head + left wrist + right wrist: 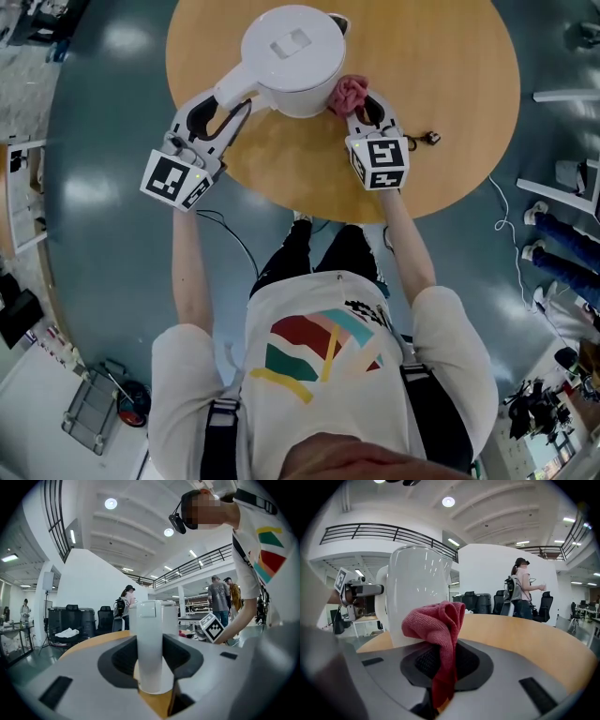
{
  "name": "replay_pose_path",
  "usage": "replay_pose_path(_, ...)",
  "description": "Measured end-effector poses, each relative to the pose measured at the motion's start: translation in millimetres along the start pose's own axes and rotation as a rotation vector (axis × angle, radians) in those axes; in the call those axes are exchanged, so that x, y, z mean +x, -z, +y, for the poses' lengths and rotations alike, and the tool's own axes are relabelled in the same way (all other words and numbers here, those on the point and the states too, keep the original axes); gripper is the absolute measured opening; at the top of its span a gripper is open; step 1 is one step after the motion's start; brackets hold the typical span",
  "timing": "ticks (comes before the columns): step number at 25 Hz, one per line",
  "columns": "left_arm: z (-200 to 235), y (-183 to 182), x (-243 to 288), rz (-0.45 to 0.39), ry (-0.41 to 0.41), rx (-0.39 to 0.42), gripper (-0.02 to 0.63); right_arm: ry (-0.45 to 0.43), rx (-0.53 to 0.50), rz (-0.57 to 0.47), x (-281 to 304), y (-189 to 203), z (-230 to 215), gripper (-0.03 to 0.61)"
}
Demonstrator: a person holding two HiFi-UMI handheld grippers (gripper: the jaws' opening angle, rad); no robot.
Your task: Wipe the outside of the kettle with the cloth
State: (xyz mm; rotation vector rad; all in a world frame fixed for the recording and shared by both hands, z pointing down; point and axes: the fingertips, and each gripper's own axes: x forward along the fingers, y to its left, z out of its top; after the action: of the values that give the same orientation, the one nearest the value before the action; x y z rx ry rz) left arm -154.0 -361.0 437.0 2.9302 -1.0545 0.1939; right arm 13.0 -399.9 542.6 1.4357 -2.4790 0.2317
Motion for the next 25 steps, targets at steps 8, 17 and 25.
replay_pose_path(8, 15.7, 0.8, 11.2, -0.004, 0.05, -0.005, 0.191, -0.047, -0.004, 0.029, 41.9, -8.7, -25.7, 0.048)
replay_pose_path(17, 19.4, 1.7, 9.2, -0.026, 0.084, -0.016, 0.19, 0.006, 0.009, 0.03, 72.5, -13.7, -32.4, 0.048)
replay_pose_path(25, 12.2, -1.1, -4.6, -0.028, 0.036, -0.02, 0.189, 0.083, -0.011, -0.004, 25.9, -34.3, -27.3, 0.048)
